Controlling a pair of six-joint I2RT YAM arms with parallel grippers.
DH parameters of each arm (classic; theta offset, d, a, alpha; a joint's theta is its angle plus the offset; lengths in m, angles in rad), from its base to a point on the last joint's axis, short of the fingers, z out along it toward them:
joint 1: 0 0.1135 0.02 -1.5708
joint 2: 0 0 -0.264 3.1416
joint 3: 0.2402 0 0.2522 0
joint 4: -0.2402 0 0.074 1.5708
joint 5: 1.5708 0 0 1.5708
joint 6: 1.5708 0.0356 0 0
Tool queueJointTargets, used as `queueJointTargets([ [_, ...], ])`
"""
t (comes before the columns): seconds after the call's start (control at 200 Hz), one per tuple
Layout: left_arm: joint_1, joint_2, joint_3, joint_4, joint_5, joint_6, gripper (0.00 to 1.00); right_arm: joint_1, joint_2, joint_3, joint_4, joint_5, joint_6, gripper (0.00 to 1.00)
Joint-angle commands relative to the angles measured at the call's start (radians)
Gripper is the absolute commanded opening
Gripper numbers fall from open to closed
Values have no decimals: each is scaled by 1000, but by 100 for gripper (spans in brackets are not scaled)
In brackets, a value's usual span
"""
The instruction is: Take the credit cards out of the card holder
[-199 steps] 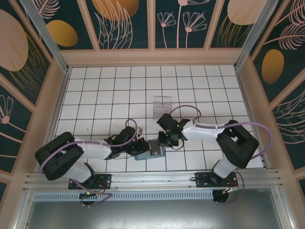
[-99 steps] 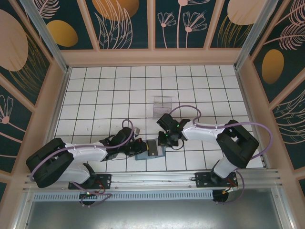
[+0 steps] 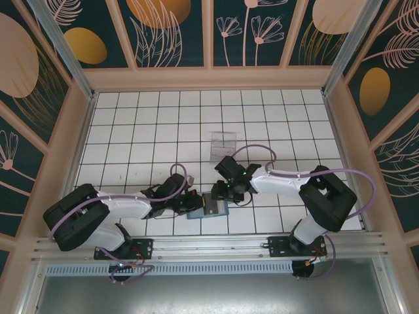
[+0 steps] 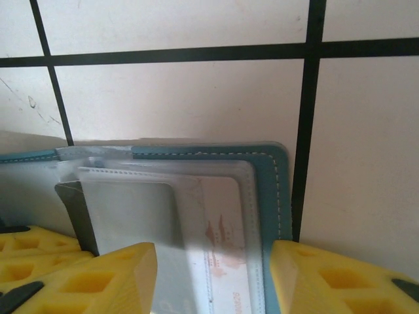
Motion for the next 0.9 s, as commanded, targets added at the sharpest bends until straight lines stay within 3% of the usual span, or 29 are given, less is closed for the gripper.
queueJointTargets([
  [0.0,3,31,20,-6,-1,20,6,9,10,-13,-76,41,2,53],
  [0.125,3,42,39,1,7,19,6,13,24,-7,-90,51,2,51],
  [0.55,3,65,44,-1,18,25,6,13,53,1,-138,98,11,29],
  [0.896,3,16,39,-71,-13,43,5,13,78,-1,-144,103,25,20],
])
